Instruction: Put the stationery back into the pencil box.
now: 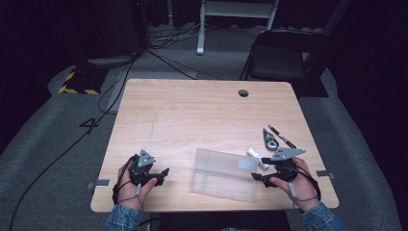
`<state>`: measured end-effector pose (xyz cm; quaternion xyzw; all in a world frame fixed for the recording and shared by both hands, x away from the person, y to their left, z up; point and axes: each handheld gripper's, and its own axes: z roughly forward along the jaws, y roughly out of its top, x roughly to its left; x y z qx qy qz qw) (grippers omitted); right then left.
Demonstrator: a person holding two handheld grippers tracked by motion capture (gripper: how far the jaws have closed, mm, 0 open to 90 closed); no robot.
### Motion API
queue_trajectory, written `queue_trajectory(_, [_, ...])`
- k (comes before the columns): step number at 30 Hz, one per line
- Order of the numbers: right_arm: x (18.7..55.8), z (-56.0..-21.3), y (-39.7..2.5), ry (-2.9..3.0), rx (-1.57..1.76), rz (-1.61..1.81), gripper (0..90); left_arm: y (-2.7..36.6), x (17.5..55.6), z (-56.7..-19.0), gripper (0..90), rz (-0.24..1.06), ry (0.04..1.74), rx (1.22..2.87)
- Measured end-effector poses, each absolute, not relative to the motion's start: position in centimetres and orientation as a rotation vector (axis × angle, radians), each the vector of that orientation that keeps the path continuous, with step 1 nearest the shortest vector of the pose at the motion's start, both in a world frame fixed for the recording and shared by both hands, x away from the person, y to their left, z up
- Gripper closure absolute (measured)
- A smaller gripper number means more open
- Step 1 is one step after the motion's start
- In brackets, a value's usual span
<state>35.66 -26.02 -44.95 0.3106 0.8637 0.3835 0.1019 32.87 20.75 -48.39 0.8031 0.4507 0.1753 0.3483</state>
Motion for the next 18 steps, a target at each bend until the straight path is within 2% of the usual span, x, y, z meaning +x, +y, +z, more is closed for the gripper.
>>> queue_trajectory(10, [39.0, -43.0, -28.2, 2.457, 0.971, 1.140, 19.8, 22.8, 33.3, -50.0, 20.7, 0.478, 1.261, 2.095])
queue_trajectory(16, [40.2, -42.6, -28.8, 2.421, 1.004, 1.128, 20.4, 23.3, 33.4, -50.5, 18.0, 0.490, 1.268, 2.070])
queue_trajectory(18, [41.1, -42.0, -29.1, 2.404, 1.003, 1.120, 23.4, 23.4, 33.5, -50.5, 16.8, 0.485, 1.271, 2.070])
